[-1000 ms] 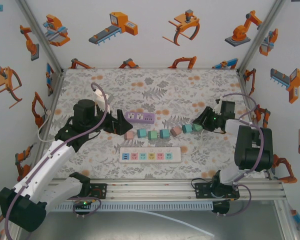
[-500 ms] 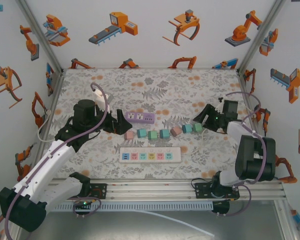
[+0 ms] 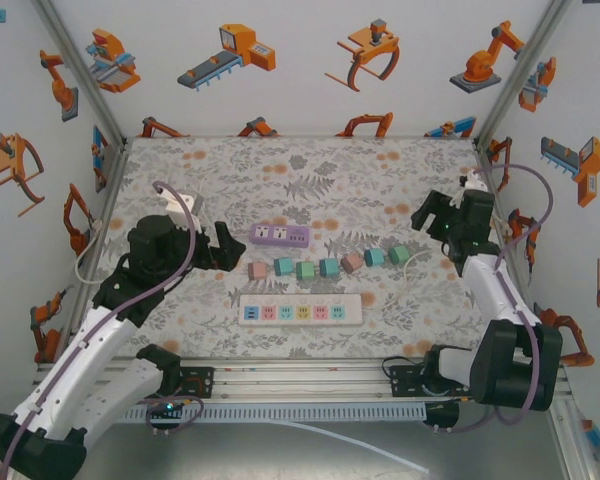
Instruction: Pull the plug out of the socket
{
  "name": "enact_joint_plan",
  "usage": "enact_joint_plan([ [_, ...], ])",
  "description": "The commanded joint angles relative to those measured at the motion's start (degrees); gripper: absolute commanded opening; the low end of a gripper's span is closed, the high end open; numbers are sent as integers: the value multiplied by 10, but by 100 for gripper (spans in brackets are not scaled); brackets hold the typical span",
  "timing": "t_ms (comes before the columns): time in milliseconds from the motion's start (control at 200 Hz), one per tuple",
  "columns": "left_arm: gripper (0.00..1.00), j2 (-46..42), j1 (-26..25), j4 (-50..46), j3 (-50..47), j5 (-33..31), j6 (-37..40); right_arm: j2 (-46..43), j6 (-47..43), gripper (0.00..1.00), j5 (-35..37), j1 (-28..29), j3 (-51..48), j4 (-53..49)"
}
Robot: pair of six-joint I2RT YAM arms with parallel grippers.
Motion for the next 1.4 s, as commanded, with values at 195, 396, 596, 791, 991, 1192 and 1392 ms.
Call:
enact_joint_plan([
  [195, 97, -82, -3, 16, -77, -218, 18, 98, -96, 88, 120, -3, -71, 252],
  [396, 97, -123, -2, 29, -126, -362, 24, 151, -98, 95, 85, -3, -42, 300],
  [596, 97, -121, -2, 58, -164, -476, 39, 132, -81, 99, 79, -2, -65, 313],
  [791, 97, -71, 5, 124, -202, -580, 59, 79, -96, 99, 109, 1, -102, 279],
  [991, 97, -9, 73, 279, -269, -543, 87, 80, -99, 99, 108, 4, -140, 307],
  [1192, 97, 122, 177, 521, -322, -331, 100, 164, -121, 99, 63, 9, -129, 351],
  [1392, 97, 274, 234, 660, -302, -223, 89, 185, -129, 99, 76, 21, -190, 473],
])
